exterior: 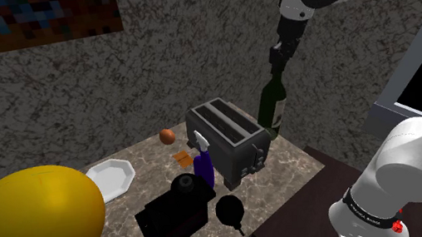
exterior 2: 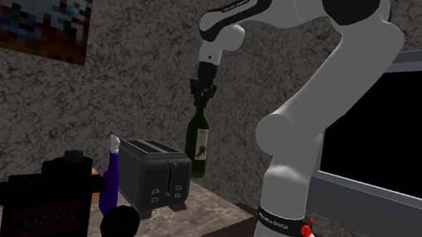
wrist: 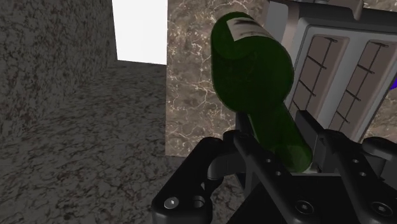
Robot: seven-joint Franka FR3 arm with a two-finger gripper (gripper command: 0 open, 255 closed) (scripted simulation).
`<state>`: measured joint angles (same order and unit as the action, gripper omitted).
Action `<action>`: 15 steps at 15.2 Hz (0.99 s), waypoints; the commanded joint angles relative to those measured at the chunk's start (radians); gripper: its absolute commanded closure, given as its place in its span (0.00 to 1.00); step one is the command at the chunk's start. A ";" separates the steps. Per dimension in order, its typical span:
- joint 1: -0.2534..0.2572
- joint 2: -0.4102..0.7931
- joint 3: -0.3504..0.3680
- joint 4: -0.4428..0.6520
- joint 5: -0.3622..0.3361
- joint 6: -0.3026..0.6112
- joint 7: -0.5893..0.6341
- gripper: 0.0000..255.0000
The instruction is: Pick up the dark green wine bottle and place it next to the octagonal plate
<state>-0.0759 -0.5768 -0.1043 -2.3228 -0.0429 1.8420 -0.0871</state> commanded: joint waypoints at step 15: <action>0.005 0.035 0.007 0.242 0.007 -0.207 0.000 1.00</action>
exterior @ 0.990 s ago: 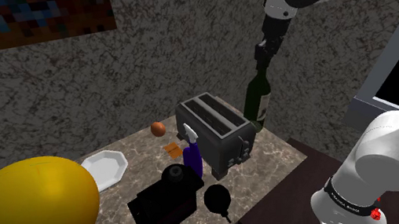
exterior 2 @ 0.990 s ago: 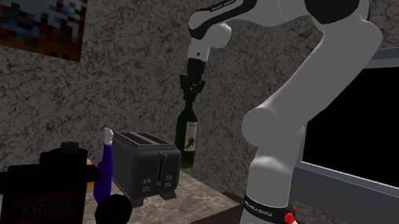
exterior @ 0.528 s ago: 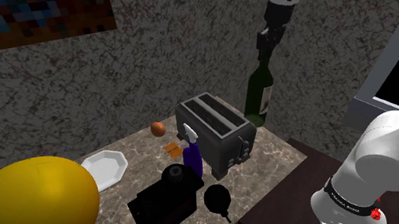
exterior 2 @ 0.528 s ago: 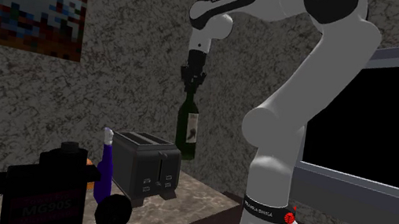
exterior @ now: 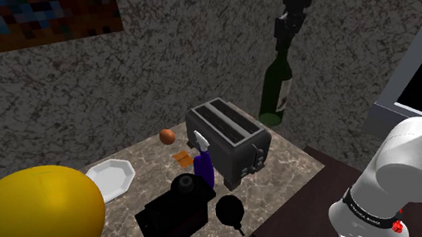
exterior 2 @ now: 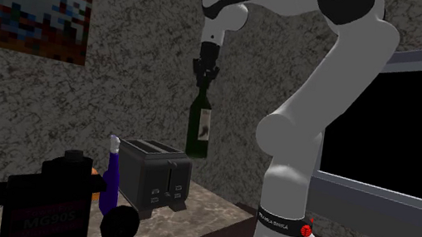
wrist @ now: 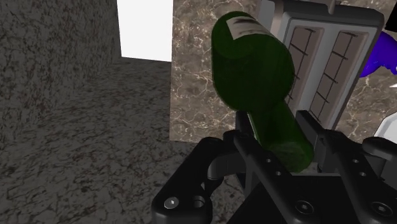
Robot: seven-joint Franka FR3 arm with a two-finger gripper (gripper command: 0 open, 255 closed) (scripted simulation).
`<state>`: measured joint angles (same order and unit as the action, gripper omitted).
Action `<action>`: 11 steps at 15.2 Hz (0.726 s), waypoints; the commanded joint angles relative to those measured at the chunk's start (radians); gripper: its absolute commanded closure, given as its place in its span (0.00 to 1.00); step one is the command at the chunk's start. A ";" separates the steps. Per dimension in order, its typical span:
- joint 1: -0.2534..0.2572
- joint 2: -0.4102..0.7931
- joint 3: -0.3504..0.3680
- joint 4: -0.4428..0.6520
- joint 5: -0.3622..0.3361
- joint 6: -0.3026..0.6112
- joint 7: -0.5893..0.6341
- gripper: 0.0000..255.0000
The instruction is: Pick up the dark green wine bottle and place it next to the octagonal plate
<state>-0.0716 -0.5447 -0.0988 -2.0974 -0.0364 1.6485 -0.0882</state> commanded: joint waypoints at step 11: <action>0.004 0.058 0.003 0.215 0.006 -0.157 -0.001 1.00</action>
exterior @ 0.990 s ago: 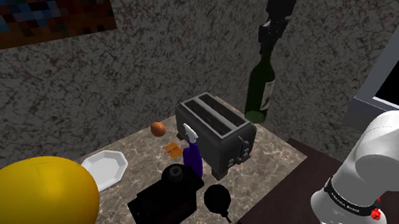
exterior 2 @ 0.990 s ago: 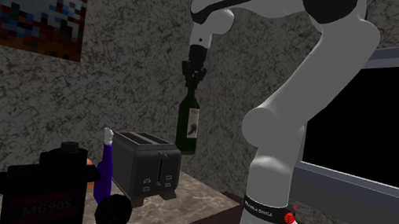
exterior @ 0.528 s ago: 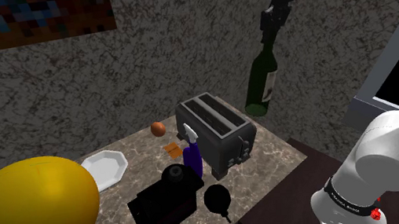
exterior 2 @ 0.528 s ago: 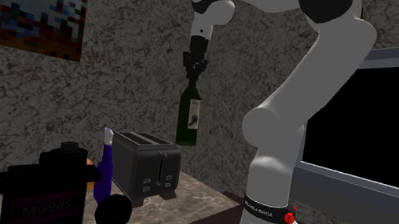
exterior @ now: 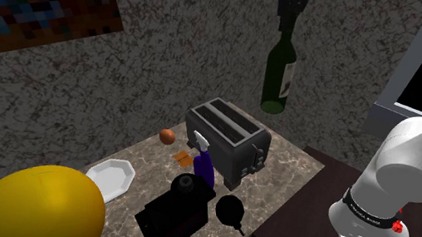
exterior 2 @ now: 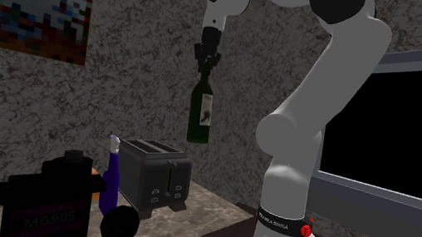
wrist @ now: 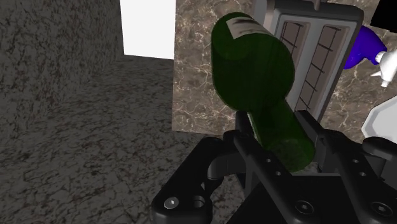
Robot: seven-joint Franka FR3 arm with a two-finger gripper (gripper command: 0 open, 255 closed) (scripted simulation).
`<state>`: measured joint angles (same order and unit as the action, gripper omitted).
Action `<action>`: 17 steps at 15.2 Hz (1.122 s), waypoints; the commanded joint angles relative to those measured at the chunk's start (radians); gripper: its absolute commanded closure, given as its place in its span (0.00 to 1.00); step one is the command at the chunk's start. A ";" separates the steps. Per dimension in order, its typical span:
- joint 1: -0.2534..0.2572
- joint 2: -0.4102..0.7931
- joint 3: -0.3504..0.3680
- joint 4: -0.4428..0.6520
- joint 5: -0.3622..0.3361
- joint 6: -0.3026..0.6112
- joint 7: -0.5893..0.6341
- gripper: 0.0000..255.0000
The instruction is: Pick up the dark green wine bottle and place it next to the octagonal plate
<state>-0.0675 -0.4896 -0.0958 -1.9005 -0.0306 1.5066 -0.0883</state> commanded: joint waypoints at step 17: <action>0.005 0.145 -0.005 0.400 0.011 -0.255 -0.008 1.00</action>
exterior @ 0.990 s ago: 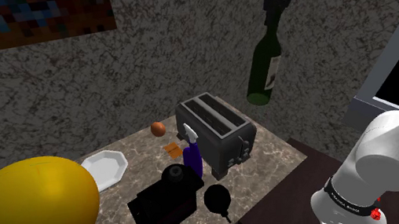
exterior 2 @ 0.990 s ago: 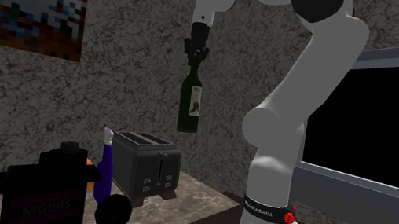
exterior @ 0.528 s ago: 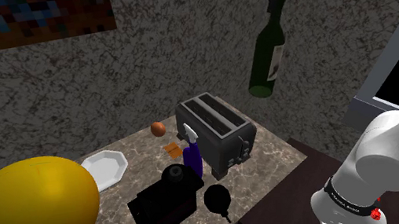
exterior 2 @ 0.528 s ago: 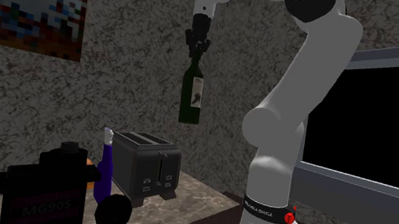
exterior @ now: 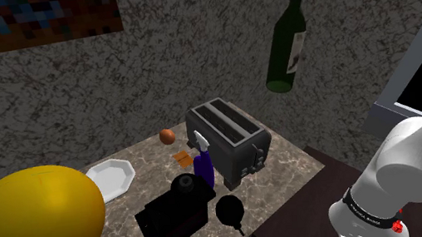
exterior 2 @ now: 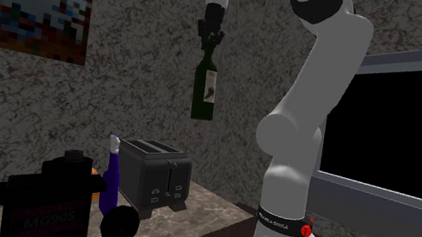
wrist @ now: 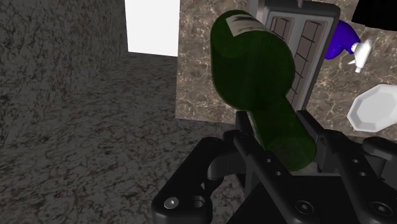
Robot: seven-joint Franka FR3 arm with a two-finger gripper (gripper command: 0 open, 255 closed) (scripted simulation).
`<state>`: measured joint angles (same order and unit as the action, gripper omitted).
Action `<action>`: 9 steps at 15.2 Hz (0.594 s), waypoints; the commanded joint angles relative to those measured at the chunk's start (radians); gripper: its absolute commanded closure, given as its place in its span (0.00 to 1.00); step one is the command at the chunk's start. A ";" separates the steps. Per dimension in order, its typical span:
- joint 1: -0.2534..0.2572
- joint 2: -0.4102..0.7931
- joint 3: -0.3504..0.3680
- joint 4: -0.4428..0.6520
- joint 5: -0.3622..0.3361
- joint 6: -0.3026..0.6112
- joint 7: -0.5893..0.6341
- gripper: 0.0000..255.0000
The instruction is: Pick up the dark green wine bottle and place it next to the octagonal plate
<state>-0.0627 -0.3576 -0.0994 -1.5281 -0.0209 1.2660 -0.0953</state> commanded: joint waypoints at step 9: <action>0.001 0.134 -0.010 0.303 0.011 -0.170 -0.010 1.00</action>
<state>-0.0622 -0.2365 -0.1092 -1.2549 -0.0109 1.1134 -0.1055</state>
